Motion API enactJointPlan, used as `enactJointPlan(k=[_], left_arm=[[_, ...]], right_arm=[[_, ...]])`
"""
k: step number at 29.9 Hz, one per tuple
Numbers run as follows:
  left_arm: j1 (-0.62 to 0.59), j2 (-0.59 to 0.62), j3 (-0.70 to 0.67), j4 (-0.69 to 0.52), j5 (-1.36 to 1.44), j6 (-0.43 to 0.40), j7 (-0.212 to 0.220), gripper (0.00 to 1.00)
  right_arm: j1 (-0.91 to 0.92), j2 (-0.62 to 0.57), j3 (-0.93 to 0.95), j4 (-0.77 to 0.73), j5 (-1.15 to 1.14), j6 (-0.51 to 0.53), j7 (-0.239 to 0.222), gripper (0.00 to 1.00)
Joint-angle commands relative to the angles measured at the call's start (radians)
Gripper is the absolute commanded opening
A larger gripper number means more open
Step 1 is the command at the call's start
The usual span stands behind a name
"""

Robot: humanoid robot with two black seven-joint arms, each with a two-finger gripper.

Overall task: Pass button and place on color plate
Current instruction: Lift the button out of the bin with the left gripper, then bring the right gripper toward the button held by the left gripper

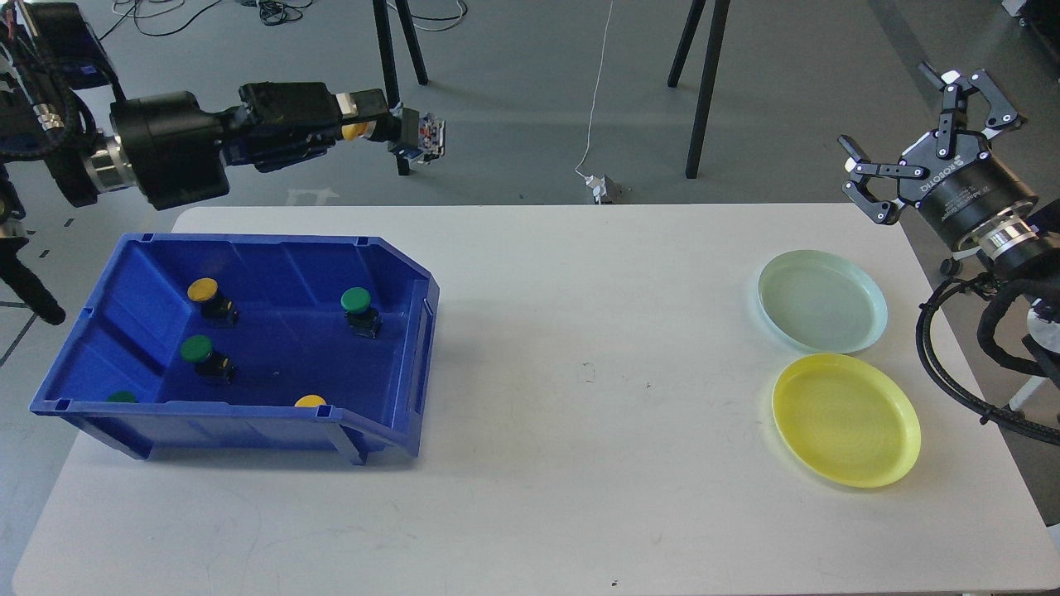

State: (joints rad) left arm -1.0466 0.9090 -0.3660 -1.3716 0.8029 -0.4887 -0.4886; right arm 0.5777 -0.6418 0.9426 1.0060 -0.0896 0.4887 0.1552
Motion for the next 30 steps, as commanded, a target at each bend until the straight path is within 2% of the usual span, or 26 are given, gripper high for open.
enactJointPlan(k=[1, 6, 9, 15, 18, 23, 30], left_arm=[[-0.015, -0.142, -0.016, 0.058, -0.088, 0.000, 0.000, 0.07], [-0.006, -0.343, -0.005, 0.235, -0.088, 0.000, 0.000, 0.07], [0.002, -0.403, -0.002, 0.290, -0.087, 0.000, 0.000, 0.07], [0.005, -0.418, -0.002, 0.298, -0.091, 0.000, 0.000, 0.07], [0.005, -0.418, -0.001, 0.298, -0.094, 0.000, 0.000, 0.07], [0.005, -0.429, -0.002, 0.302, -0.094, 0.000, 0.000, 0.08], [0.005, -0.427, -0.004, 0.302, -0.096, 0.000, 0.000, 0.08]], right_arm=[[-0.010, -0.059, -0.022, 0.094, -0.065, 0.000, 0.006, 0.99], [-0.012, -0.110, -0.088, 0.221, -0.071, 0.000, 0.007, 0.99], [0.004, -0.095, -0.119, 0.241, -0.073, 0.000, 0.009, 0.99], [0.068, -0.030, -0.208, 0.238, -0.075, 0.000, 0.009, 0.99], [0.163, -0.004, -0.287, 0.227, -0.073, 0.000, 0.012, 0.99], [0.301, 0.088, -0.396, 0.171, -0.070, 0.000, 0.043, 0.99], [0.380, 0.200, -0.470, 0.108, -0.071, 0.000, 0.046, 0.99]])
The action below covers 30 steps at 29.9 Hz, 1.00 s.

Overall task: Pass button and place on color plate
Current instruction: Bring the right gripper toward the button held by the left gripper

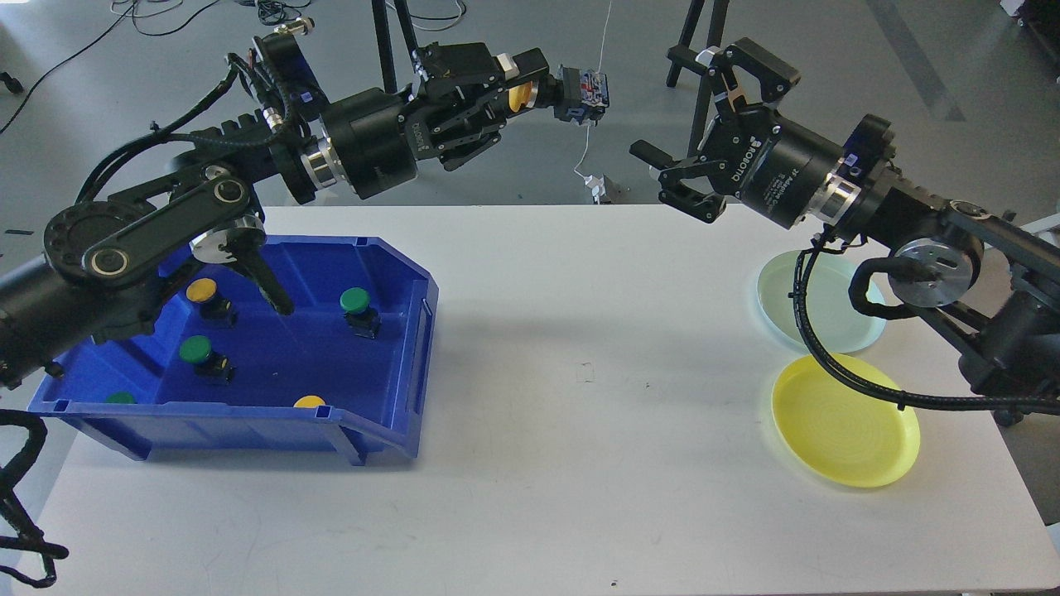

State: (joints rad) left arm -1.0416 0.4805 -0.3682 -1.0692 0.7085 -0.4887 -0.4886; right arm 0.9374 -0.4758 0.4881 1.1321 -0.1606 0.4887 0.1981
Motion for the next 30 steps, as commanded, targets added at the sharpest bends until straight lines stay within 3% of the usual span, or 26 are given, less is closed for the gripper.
enactJointPlan(k=[1, 6, 13, 17, 21, 30], left_arm=[[0.000, 0.001, -0.002, 0.000, -0.001, 0.000, 0.000, 0.08], [0.000, 0.000, -0.002, 0.015, -0.015, 0.000, 0.000, 0.08], [-0.002, 0.000, -0.006, 0.029, -0.020, 0.000, 0.000, 0.08], [-0.002, 0.000, -0.006, 0.031, -0.030, 0.000, 0.000, 0.08], [-0.002, -0.002, -0.006, 0.038, -0.034, 0.000, 0.000, 0.08], [0.000, 0.000, -0.008, 0.040, -0.046, 0.000, 0.000, 0.08]], right_arm=[[0.021, 0.042, -0.014, -0.021, 0.003, 0.000, 0.004, 0.99], [0.029, 0.052, -0.016, -0.023, 0.009, 0.000, 0.055, 0.98], [0.041, 0.060, -0.022, -0.022, 0.009, 0.000, 0.060, 0.97], [0.055, 0.077, -0.023, -0.022, 0.006, 0.000, 0.060, 0.91], [0.081, 0.095, -0.049, -0.026, 0.001, 0.000, 0.063, 0.67], [0.103, 0.097, -0.074, -0.040, -0.002, 0.000, 0.066, 0.35]])
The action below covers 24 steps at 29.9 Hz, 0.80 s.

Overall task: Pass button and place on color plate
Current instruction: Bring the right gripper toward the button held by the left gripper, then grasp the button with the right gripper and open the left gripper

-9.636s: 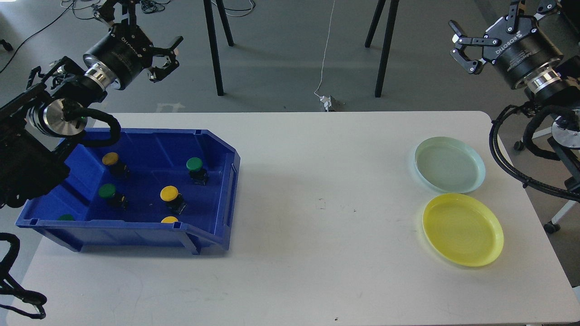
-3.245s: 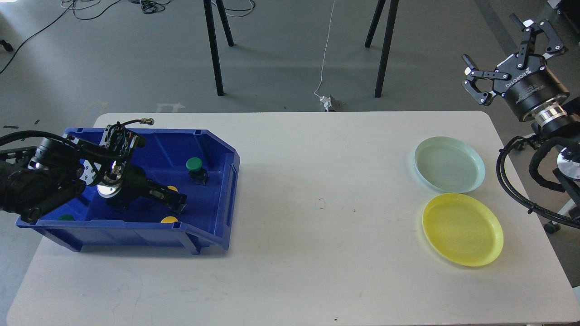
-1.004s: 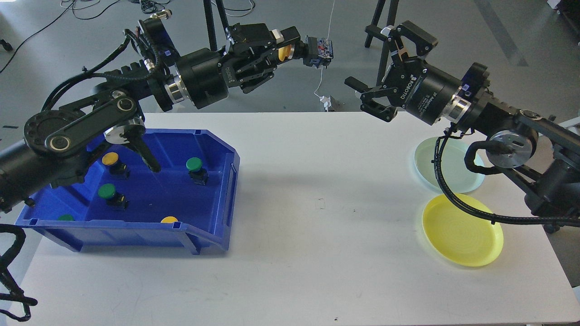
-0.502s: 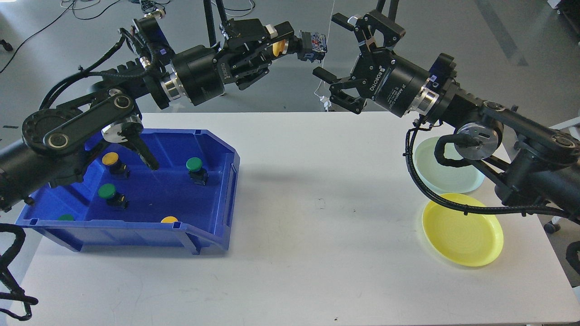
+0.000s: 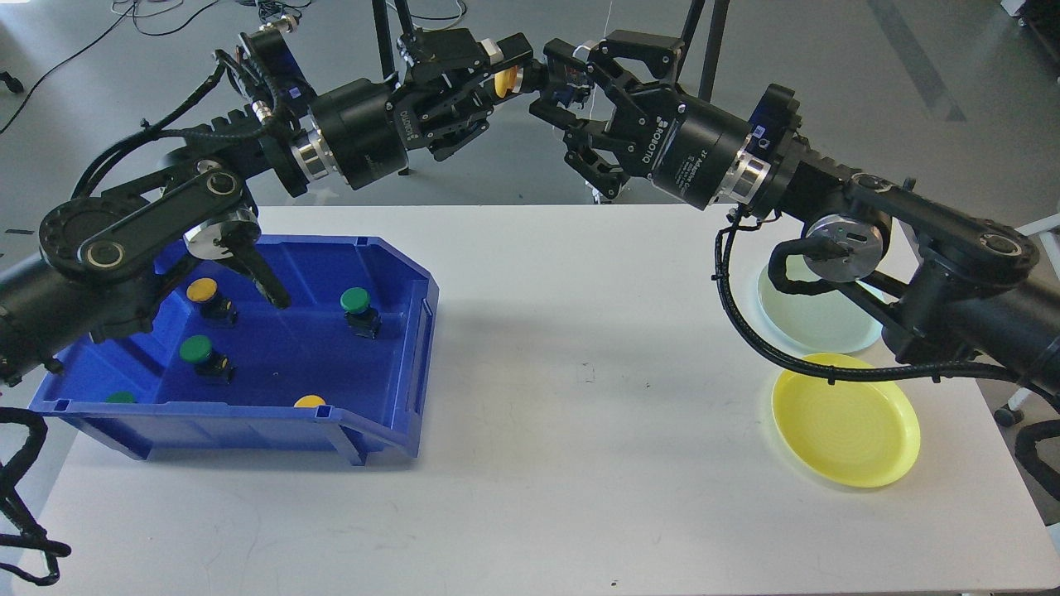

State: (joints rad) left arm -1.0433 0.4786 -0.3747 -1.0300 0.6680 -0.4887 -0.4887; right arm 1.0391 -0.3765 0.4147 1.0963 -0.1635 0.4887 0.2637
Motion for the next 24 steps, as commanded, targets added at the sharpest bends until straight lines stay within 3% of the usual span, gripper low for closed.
enactJointPlan(k=[1, 5, 10, 14, 15, 18, 19, 24], left_arm=[[0.002, 0.002, -0.001, 0.001, -0.007, 0.000, 0.000, 0.08], [0.002, 0.002, 0.000, 0.001, -0.005, 0.000, 0.000, 0.08], [0.002, 0.002, 0.000, 0.007, -0.007, 0.000, 0.000, 0.10], [0.002, 0.002, -0.001, 0.007, -0.007, 0.000, 0.000, 0.19], [0.002, 0.002, -0.001, 0.007, -0.007, 0.000, 0.000, 0.26], [0.002, 0.000, -0.001, 0.018, -0.024, 0.000, 0.000, 0.62], [0.002, -0.002, -0.001, 0.024, -0.039, 0.000, 0.000, 0.68], [0.002, -0.008, -0.001, 0.053, -0.076, 0.000, 0.000, 0.72]], right_arm=[[0.001, -0.005, -0.001, -0.004, -0.001, 0.000, 0.002, 0.32], [0.001, -0.007, -0.001, -0.007, -0.001, 0.000, 0.003, 0.15], [0.001, -0.004, 0.001, -0.015, -0.001, 0.000, 0.005, 0.11], [0.001, -0.002, -0.001, -0.019, -0.001, 0.000, 0.008, 0.09], [0.001, -0.002, -0.001, -0.019, -0.001, 0.000, 0.009, 0.08], [0.001, -0.002, -0.001, -0.021, -0.001, 0.000, 0.011, 0.07], [0.001, -0.002, -0.001, -0.021, -0.001, 0.000, 0.009, 0.06], [0.001, -0.007, -0.002, -0.021, -0.001, 0.000, 0.009, 0.03]])
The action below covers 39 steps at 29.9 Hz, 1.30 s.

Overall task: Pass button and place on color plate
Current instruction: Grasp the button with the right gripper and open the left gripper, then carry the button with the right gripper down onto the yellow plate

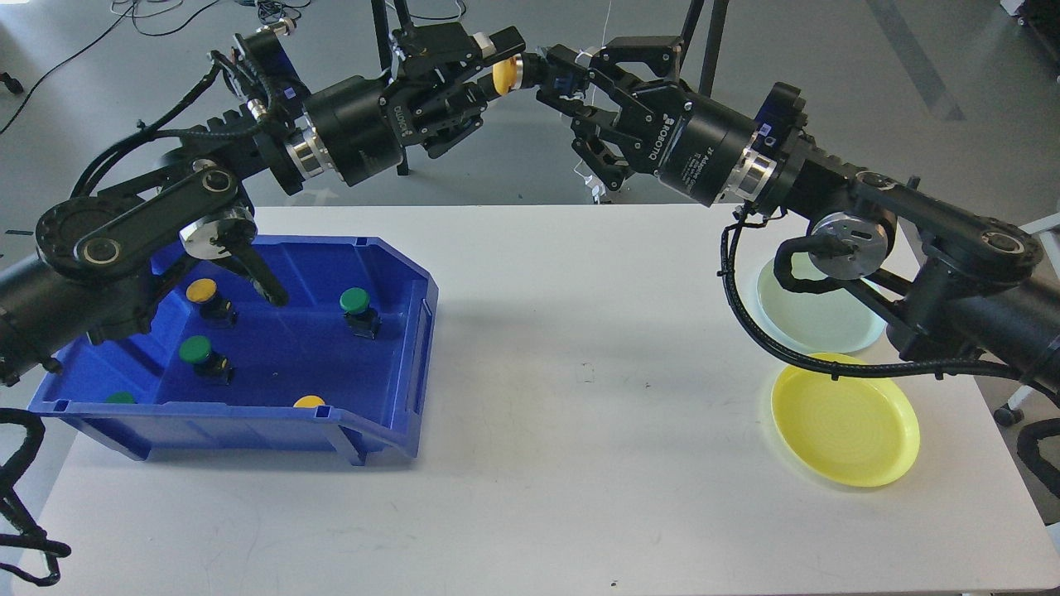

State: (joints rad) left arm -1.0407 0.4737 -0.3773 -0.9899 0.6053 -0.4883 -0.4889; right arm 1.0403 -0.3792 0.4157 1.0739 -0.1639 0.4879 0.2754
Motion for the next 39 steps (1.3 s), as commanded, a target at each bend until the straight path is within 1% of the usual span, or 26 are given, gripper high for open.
enactJointPlan(k=[1, 5, 8, 10, 14, 18, 22, 25, 28, 31, 33, 35, 37, 39], left_arm=[[-0.001, -0.004, 0.001, 0.013, -0.013, 0.000, 0.000, 0.73], [0.001, -0.004, -0.002, 0.014, -0.015, 0.000, 0.000, 0.75], [0.001, -0.006, -0.003, 0.016, -0.024, 0.000, 0.000, 0.77], [0.002, -0.009, -0.003, 0.017, -0.036, 0.000, 0.000, 0.80], [0.004, -0.010, -0.003, 0.030, -0.045, 0.000, 0.000, 0.81], [0.004, -0.014, -0.003, 0.034, -0.048, 0.000, 0.000, 0.83], [0.004, -0.015, -0.003, 0.036, -0.048, 0.000, 0.000, 0.84], [0.004, -0.017, -0.003, 0.036, -0.048, 0.000, 0.000, 0.84], [0.002, -0.015, -0.003, 0.036, -0.048, 0.000, 0.000, 0.84], [0.002, -0.017, -0.003, 0.036, -0.048, 0.000, 0.000, 0.84], [0.002, -0.017, -0.003, 0.036, -0.048, 0.000, 0.000, 0.84], [0.002, -0.017, -0.003, 0.036, -0.050, 0.000, 0.000, 0.84], [0.002, -0.017, -0.003, 0.036, -0.050, 0.000, 0.000, 0.84], [0.002, -0.017, -0.003, 0.036, -0.050, 0.000, 0.000, 0.84]], right_arm=[[-0.002, -0.007, -0.002, 0.003, 0.000, 0.001, -0.002, 0.02], [-0.016, -0.030, 0.005, 0.011, 0.001, 0.001, -0.001, 0.01], [-0.072, -0.114, 0.044, 0.020, 0.010, 0.001, 0.001, 0.00], [-0.150, -0.162, 0.131, 0.021, 0.012, 0.001, 0.004, 0.00], [-0.428, -0.243, 0.412, 0.058, 0.014, 0.000, -0.001, 0.00], [-0.745, -0.293, 0.641, 0.176, 0.014, -0.070, -0.007, 0.00], [-1.027, -0.302, 0.768, 0.312, 0.015, -0.147, -0.007, 0.00], [-1.164, -0.291, 0.781, 0.372, 0.017, -0.236, -0.007, 0.00], [-1.233, -0.267, 0.773, 0.394, 0.036, -0.354, -0.011, 0.00], [-1.258, -0.227, 0.769, 0.391, 0.136, -0.457, -0.025, 0.00], [-1.260, -0.222, 0.764, 0.385, 0.193, -0.498, -0.028, 0.00], [-1.258, -0.216, 0.749, 0.385, 0.202, -0.531, -0.031, 0.00], [-1.247, -0.211, 0.730, 0.385, 0.204, -0.560, -0.051, 0.00], [-1.237, -0.211, 0.710, 0.382, 0.202, -0.594, -0.096, 0.02]])
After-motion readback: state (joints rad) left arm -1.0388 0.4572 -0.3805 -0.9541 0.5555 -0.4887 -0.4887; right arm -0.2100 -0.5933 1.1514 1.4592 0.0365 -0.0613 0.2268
